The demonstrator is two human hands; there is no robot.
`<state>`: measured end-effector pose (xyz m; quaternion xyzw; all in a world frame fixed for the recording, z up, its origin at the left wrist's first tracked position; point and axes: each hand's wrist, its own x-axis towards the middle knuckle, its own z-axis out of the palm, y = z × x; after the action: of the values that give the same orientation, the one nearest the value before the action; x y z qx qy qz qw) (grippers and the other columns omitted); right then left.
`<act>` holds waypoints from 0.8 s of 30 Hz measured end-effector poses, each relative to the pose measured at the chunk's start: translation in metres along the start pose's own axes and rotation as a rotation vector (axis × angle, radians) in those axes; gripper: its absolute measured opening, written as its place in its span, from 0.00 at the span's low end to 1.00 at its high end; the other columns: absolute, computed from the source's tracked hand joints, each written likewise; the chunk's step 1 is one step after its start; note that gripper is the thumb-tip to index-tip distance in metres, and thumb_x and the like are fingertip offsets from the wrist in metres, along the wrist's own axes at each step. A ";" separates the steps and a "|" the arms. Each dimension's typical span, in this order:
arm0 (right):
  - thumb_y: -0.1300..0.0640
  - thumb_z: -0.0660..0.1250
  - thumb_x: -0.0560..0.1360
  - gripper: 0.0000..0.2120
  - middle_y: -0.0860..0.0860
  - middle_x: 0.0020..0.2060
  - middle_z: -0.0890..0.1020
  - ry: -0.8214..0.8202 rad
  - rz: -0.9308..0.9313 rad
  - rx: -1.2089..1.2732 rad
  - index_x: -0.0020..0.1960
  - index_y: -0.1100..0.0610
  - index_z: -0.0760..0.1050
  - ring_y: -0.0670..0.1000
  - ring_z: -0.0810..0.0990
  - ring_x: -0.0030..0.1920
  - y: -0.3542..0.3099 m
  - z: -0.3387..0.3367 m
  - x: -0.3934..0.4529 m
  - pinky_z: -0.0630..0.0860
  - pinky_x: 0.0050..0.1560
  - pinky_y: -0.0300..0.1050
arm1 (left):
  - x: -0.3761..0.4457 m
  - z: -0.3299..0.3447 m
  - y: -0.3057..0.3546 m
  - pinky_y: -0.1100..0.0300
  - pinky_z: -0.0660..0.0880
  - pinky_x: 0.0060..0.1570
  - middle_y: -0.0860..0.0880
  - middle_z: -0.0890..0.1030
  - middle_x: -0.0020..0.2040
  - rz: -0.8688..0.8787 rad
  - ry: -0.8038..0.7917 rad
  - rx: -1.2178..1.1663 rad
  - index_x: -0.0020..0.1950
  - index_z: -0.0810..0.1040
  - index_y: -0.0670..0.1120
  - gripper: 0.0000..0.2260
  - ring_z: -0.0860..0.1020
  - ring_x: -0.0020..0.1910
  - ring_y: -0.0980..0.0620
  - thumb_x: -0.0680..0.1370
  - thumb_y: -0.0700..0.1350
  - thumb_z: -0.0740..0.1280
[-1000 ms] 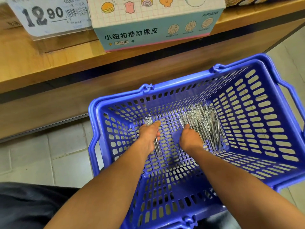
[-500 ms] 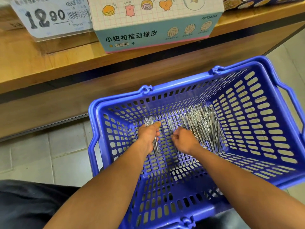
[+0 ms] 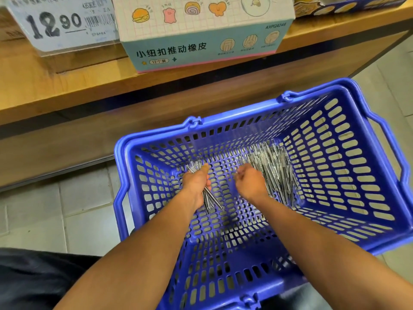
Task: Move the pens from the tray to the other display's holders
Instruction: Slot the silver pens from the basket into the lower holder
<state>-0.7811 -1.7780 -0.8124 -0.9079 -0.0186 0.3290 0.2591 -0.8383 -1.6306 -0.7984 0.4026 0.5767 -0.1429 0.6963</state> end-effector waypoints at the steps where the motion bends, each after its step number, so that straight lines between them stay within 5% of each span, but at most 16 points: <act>1: 0.60 0.63 0.79 0.06 0.53 0.43 0.80 0.068 0.055 -0.126 0.55 0.59 0.72 0.52 0.80 0.42 0.007 -0.002 0.004 0.77 0.43 0.45 | -0.001 0.000 0.001 0.56 0.74 0.35 0.49 0.72 0.30 -0.006 -0.006 0.000 0.76 0.66 0.39 0.27 0.70 0.29 0.53 0.81 0.47 0.68; 5: 0.61 0.62 0.79 0.13 0.59 0.55 0.78 0.085 0.117 -0.387 0.62 0.62 0.67 0.59 0.80 0.53 0.019 0.008 0.006 0.78 0.53 0.50 | -0.005 -0.002 0.002 0.57 0.72 0.29 0.50 0.71 0.27 -0.042 -0.035 -0.029 0.66 0.75 0.40 0.18 0.70 0.25 0.54 0.80 0.48 0.69; 11: 0.65 0.61 0.79 0.18 0.59 0.53 0.81 0.027 0.154 -0.486 0.68 0.65 0.65 0.57 0.81 0.52 0.021 0.017 0.009 0.78 0.50 0.46 | -0.014 0.001 0.006 0.59 0.73 0.29 0.51 0.75 0.27 -0.126 -0.183 -0.129 0.48 0.79 0.45 0.05 0.73 0.25 0.54 0.79 0.46 0.69; 14: 0.59 0.63 0.79 0.10 0.57 0.47 0.81 -0.045 0.149 -0.364 0.57 0.63 0.72 0.55 0.78 0.43 0.015 0.011 0.008 0.75 0.41 0.44 | -0.012 0.001 0.005 0.57 0.72 0.33 0.51 0.76 0.30 -0.136 -0.178 -0.087 0.46 0.80 0.47 0.05 0.75 0.28 0.54 0.79 0.46 0.69; 17: 0.57 0.65 0.78 0.06 0.53 0.36 0.78 -0.124 0.034 -0.148 0.45 0.60 0.73 0.53 0.78 0.39 0.009 0.002 0.006 0.78 0.46 0.45 | -0.010 0.001 0.003 0.58 0.74 0.33 0.50 0.77 0.33 -0.115 -0.141 -0.077 0.46 0.81 0.46 0.04 0.76 0.31 0.53 0.79 0.46 0.70; 19: 0.58 0.66 0.77 0.03 0.49 0.32 0.77 -0.149 -0.057 -0.016 0.46 0.57 0.74 0.48 0.78 0.37 0.000 -0.004 -0.001 0.76 0.45 0.41 | -0.009 0.001 0.003 0.58 0.76 0.33 0.50 0.78 0.35 -0.090 -0.135 -0.082 0.51 0.82 0.45 0.06 0.76 0.31 0.54 0.77 0.47 0.72; 21: 0.59 0.67 0.76 0.03 0.45 0.30 0.77 -0.162 -0.151 0.088 0.45 0.53 0.73 0.43 0.76 0.32 -0.011 -0.010 -0.014 0.72 0.37 0.36 | -0.006 0.002 0.001 0.54 0.80 0.47 0.49 0.80 0.39 -0.059 -0.130 -0.064 0.57 0.81 0.44 0.15 0.78 0.37 0.52 0.75 0.50 0.74; 23: 0.60 0.67 0.75 0.07 0.46 0.31 0.78 -0.191 -0.229 0.128 0.43 0.50 0.72 0.41 0.74 0.29 -0.017 -0.010 -0.028 0.72 0.33 0.33 | -0.005 0.002 0.000 0.45 0.74 0.66 0.46 0.82 0.49 -0.040 -0.136 -0.042 0.63 0.79 0.43 0.24 0.80 0.49 0.48 0.72 0.55 0.75; 24: 0.60 0.68 0.74 0.07 0.47 0.31 0.78 -0.208 -0.258 0.140 0.43 0.50 0.72 0.41 0.74 0.29 -0.019 -0.008 -0.035 0.73 0.34 0.33 | -0.005 0.002 0.000 0.43 0.72 0.67 0.44 0.82 0.54 -0.040 -0.148 -0.057 0.67 0.77 0.43 0.29 0.81 0.55 0.45 0.71 0.56 0.76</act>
<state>-0.8007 -1.7723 -0.7773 -0.8389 -0.1388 0.3856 0.3582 -0.8379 -1.6335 -0.7941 0.3596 0.5355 -0.1697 0.7451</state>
